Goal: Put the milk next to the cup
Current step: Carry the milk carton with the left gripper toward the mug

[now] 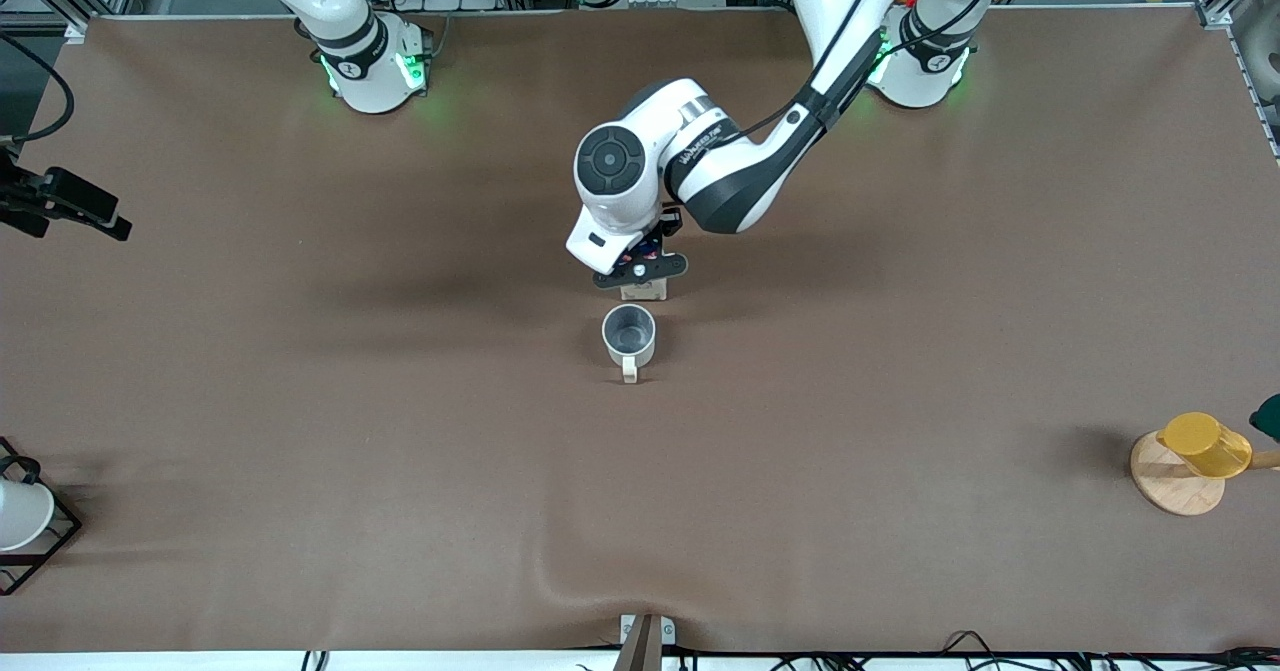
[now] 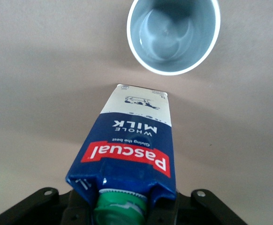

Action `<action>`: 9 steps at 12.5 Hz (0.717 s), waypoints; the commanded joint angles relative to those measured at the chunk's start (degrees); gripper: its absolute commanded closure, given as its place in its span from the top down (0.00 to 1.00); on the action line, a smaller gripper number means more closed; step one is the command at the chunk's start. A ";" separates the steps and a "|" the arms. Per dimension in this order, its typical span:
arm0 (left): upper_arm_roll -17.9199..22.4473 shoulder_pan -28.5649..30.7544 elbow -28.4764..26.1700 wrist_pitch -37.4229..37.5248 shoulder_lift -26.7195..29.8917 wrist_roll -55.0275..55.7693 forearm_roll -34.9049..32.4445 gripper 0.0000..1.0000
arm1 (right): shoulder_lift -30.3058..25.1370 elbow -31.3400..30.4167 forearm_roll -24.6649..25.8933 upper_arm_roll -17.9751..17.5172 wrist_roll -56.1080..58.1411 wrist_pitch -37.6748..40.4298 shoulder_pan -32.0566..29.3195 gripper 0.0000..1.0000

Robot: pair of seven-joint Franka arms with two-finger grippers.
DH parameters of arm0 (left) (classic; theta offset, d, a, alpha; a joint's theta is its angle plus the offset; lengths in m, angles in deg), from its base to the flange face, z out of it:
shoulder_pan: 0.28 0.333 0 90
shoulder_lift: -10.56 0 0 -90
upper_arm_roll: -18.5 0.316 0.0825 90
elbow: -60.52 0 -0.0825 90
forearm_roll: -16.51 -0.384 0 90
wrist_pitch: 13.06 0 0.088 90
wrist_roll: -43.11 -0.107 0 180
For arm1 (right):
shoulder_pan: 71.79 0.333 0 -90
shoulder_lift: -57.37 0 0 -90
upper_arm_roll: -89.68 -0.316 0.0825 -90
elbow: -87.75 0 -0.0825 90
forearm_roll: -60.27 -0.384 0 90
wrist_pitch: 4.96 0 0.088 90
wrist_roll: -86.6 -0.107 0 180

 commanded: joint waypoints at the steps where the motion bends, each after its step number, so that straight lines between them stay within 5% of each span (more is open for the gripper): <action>1: 1.10 -0.50 1.94 -1.63 -0.50 0.14 0.51 0.00 | -1.89 -1.47 1.32 -0.15 0.61 -0.89 0.27 1.00; 9: 1.28 -0.41 1.86 -4.54 -2.08 -0.39 0.42 0.00 | -0.40 2.40 1.23 0.02 0.44 -1.06 0.53 1.00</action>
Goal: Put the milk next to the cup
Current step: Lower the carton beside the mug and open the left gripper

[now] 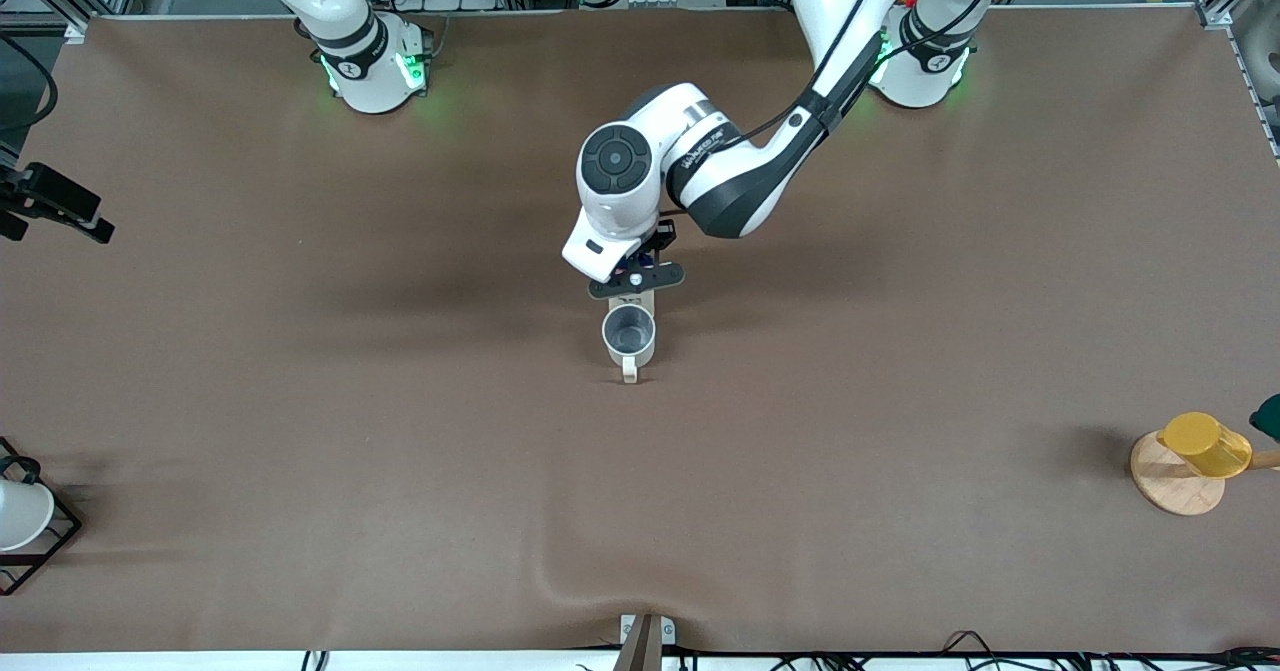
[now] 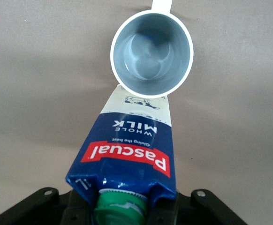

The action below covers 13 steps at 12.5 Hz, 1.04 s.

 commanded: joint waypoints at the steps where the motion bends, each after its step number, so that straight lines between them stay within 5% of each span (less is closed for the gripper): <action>1: 0.56 -0.43 1.15 -0.63 -0.98 -0.56 0.42 0.00 | -0.28 0.53 1.09 0.08 0.28 0.09 0.46 1.00; 2: 0.56 -0.43 1.07 -0.63 -0.98 -1.35 0.42 0.00 | -0.28 0.53 1.09 0.08 0.28 0.09 0.54 1.00; 3: 0.56 -0.34 1.07 -0.63 -0.98 -1.36 0.42 0.12 | -0.28 0.53 1.09 0.08 0.28 0.09 0.54 1.00; 4: 0.64 -0.34 0.98 -0.63 -0.98 -1.70 0.24 0.99 | -0.28 0.53 1.09 0.08 0.28 0.09 0.54 1.00; 13: 0.73 -0.70 0.89 2.87 5.60 -2.06 -2.04 1.00 | -0.28 0.53 1.53 0.08 0.37 0.09 0.46 1.00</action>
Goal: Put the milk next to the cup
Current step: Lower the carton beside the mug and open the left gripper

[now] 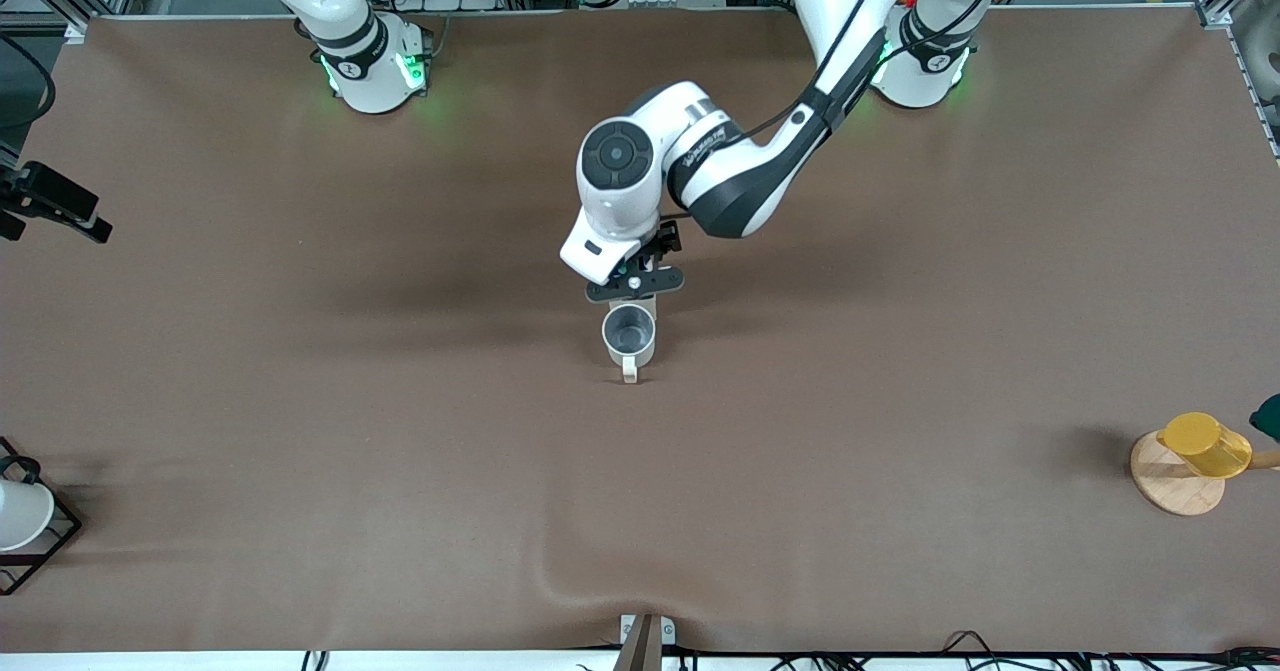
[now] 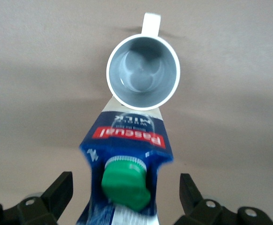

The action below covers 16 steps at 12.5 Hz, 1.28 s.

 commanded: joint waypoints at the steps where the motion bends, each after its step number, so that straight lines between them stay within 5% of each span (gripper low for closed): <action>1: 0.34 -0.37 -0.58 3.29 5.12 -1.08 -0.80 1.00 | -0.28 0.31 2.30 0.08 0.37 0.10 0.49 1.00; 6: 2.27 8.22 -0.66 4.97 13.64 -4.23 -1.50 1.00 | -0.28 0.22 2.40 0.08 0.46 0.27 0.58 1.00; 13: 1.83 27.03 -1.98 16.54 21.99 -29.07 -1.41 1.00 | -0.10 -0.04 2.40 0.08 0.37 0.53 0.49 1.00; 16: 4.54 30.22 -14.07 17.54 35.67 -41.31 -0.62 1.00 | -0.02 -0.04 2.31 0.08 0.37 0.53 0.49 1.00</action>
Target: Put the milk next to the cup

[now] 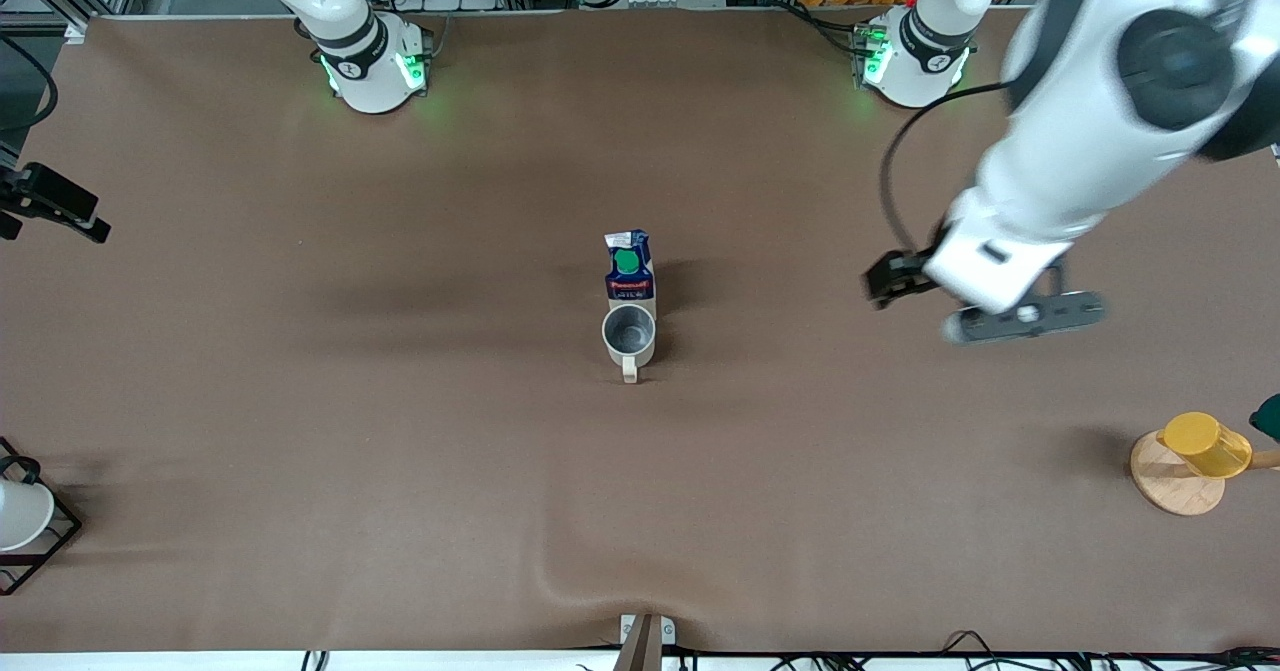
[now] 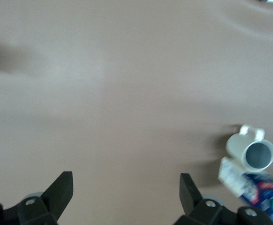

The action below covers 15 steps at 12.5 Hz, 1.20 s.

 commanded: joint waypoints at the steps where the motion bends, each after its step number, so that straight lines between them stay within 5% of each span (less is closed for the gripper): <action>1: 2.88 0.92 -14.70 1.40 14.76 -7.41 0.14 1.00 | -0.13 0.09 1.13 0.11 0.31 0.36 0.39 1.00; 5: 10.18 0.04 -15.71 7.47 19.71 -17.52 0.14 1.00 | -0.13 0.09 1.13 0.11 0.31 0.44 0.21 1.00; 15: 10.10 1.18 -12.45 7.47 18.84 -17.53 0.14 1.00 | -0.04 -0.08 1.13 0.11 0.31 0.44 0.21 1.00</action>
